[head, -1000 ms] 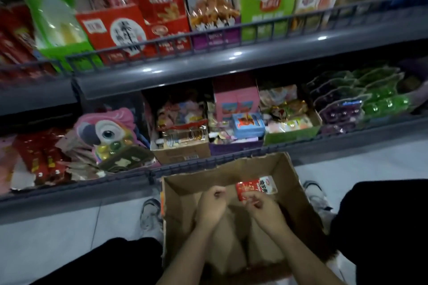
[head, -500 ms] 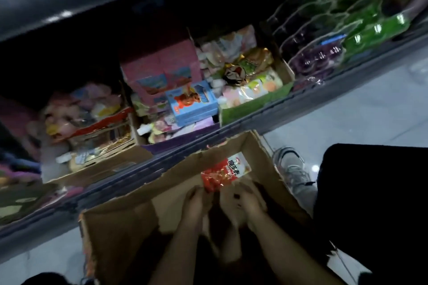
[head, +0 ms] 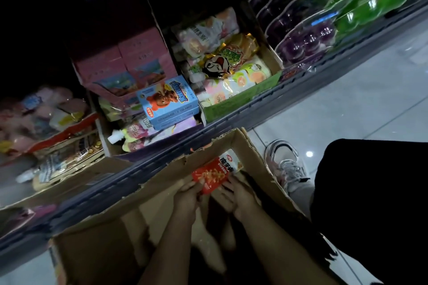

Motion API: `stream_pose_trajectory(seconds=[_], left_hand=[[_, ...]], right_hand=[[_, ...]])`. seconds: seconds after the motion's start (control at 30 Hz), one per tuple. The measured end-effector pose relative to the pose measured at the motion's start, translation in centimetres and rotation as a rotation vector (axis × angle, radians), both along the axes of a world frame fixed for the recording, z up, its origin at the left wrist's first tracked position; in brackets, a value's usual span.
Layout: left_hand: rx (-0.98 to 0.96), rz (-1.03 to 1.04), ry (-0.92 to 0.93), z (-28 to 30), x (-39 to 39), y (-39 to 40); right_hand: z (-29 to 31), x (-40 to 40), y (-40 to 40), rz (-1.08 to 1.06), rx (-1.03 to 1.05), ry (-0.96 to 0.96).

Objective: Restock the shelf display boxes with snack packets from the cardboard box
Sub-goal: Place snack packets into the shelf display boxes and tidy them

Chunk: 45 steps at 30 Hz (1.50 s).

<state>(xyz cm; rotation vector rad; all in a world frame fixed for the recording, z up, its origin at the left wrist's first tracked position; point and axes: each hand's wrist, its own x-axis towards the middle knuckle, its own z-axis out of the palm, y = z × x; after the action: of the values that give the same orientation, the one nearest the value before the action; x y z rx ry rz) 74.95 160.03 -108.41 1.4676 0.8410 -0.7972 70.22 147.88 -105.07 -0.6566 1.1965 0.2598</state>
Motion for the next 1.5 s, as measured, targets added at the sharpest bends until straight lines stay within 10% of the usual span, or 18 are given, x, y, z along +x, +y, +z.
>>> stream_pose_trajectory(seconds=[0.7, 1.1, 1.5], left_hand=[[0.075, -0.409, -0.477, 30.1, -2.5, 8.2], [0.160, -0.148, -0.957, 45.2, -5.8, 11.7], [0.115, 0.085, -1.339, 48.0, -0.3, 12.5]], right_hand=[[23.3, -1.6, 4.6, 0.184, -0.123, -0.584], [40.6, 0.0, 6.6, 0.491, -0.348, -0.994], [50.8, 5.5, 7.9, 0.686, -0.914, -1.151]])
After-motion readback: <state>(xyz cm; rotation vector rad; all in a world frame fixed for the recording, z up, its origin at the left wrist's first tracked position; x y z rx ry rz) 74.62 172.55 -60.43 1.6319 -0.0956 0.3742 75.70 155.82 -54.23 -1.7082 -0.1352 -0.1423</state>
